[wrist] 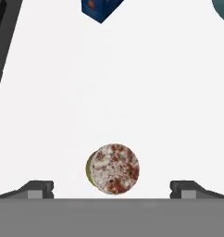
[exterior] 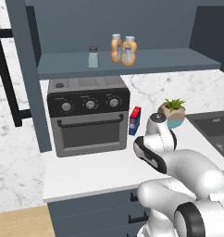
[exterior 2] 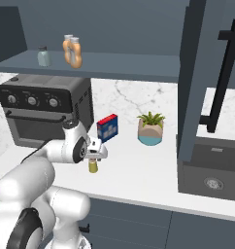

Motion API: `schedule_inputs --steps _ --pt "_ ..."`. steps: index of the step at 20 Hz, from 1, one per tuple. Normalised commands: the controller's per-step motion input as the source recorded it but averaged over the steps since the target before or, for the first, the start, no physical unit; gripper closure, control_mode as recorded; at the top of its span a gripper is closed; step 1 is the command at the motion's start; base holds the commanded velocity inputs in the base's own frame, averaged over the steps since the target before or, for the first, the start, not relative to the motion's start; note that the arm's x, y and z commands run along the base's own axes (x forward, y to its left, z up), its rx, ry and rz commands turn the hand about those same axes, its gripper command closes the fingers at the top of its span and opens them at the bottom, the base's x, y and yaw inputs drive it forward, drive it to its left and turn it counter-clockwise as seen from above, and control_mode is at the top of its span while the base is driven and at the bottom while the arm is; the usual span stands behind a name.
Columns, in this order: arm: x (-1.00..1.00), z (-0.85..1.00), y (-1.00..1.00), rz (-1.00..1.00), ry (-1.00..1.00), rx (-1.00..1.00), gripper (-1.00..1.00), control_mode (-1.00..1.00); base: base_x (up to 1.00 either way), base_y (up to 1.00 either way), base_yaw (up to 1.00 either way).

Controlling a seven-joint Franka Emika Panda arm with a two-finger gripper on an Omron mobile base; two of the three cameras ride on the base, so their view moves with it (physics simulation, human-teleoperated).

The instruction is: Put the shaker and condiment bottle from the counter next to their counterparts in the cabinet.

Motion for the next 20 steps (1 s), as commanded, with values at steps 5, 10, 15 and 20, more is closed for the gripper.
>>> schedule_inputs --steps 5,10,15,20 --pt "0.00 -0.24 0.00 0.00 0.00 0.00 -1.00 -1.00 0.00 0.00 0.00" --pt "0.00 -0.24 0.00 0.00 0.00 0.00 -1.00 -1.00 0.00 0.00 0.00" --pt "0.00 -0.26 -0.01 0.00 0.00 0.00 -1.00 -1.00 0.00 0.00 0.00" --pt "0.00 -0.26 -0.04 0.00 0.00 0.00 1.00 -1.00 0.00 0.00 0.00"
